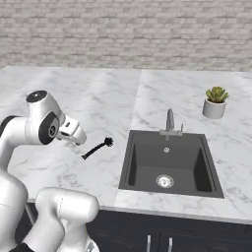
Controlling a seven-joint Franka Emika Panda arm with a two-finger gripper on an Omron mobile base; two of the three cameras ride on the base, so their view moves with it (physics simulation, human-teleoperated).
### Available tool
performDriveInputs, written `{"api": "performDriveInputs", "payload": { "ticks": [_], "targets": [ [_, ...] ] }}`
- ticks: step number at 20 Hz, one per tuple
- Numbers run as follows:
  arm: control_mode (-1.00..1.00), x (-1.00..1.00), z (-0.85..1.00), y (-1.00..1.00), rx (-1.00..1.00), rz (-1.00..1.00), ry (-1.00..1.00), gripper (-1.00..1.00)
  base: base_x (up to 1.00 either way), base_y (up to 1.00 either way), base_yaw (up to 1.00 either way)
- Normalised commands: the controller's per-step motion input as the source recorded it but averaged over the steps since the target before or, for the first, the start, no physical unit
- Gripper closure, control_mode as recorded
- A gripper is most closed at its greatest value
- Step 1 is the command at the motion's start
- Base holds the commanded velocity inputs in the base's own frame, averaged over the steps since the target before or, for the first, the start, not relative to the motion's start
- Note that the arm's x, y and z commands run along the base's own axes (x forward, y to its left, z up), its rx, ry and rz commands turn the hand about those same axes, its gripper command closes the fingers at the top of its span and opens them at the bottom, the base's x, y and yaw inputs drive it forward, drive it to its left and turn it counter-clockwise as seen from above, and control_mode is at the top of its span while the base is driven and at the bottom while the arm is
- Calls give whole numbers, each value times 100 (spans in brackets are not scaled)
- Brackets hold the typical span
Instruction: Grab the spray bottle from the cabinet, then place it next to the cutting board for sanitizing. Then grab the dish brush from the countertop next to the sink and place it next to the cutting board.
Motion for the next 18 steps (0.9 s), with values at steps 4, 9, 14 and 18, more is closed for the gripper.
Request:
{"api": "performDriveInputs", "payload": {
  "ticks": [4, 9, 14, 18],
  "targets": [
    [-100, 46, -28, -1, 4, -5, 8, -100, 0, 0, 0],
    [-100, 47, -27, 0, 7, -6, 7, -100, 0, 0, 0],
    [-100, 52, -31, -4, 9, -10, 8, -100, 0, 0, 0],
    [-100, 36, -32, -8, 2, -9, 1, -100, 0, 0, 0]
  ]
}}
